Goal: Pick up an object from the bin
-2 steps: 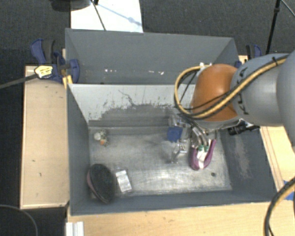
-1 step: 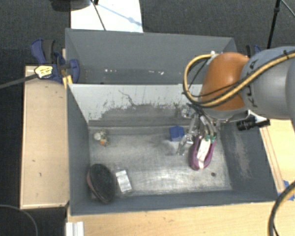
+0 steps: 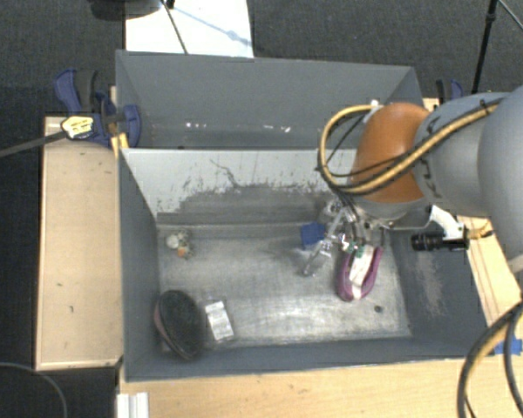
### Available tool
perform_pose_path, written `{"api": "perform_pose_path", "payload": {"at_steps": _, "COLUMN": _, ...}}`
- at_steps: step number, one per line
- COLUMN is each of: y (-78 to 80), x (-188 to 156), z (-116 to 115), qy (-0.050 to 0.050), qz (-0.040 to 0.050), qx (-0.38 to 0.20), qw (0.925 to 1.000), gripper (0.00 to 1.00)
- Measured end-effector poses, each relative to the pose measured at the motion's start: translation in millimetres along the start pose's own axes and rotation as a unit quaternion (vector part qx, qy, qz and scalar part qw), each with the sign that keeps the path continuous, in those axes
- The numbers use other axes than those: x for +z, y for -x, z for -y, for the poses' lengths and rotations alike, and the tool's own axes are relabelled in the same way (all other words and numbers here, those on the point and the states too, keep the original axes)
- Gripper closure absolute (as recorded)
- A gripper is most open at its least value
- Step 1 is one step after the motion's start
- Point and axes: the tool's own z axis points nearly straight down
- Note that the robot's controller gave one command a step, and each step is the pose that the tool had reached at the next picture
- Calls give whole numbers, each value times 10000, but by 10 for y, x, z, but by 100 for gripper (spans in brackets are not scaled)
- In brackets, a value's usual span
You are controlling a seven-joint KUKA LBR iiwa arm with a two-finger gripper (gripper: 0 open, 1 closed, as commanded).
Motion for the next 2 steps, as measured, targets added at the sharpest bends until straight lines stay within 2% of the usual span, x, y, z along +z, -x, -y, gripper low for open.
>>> {"api": "perform_pose_path", "payload": {"at_steps": 1, "y": 21, "x": -5, "z": 9, "qy": 1, "qz": 35, "qx": 2, "qw": 10000, "gripper": 100}}
{"api": "perform_pose_path", "payload": {"at_steps": 2, "y": -3, "x": 11, "z": 7, "qy": -8, "qz": -7, "qx": -5, "qw": 10000, "gripper": 0}}
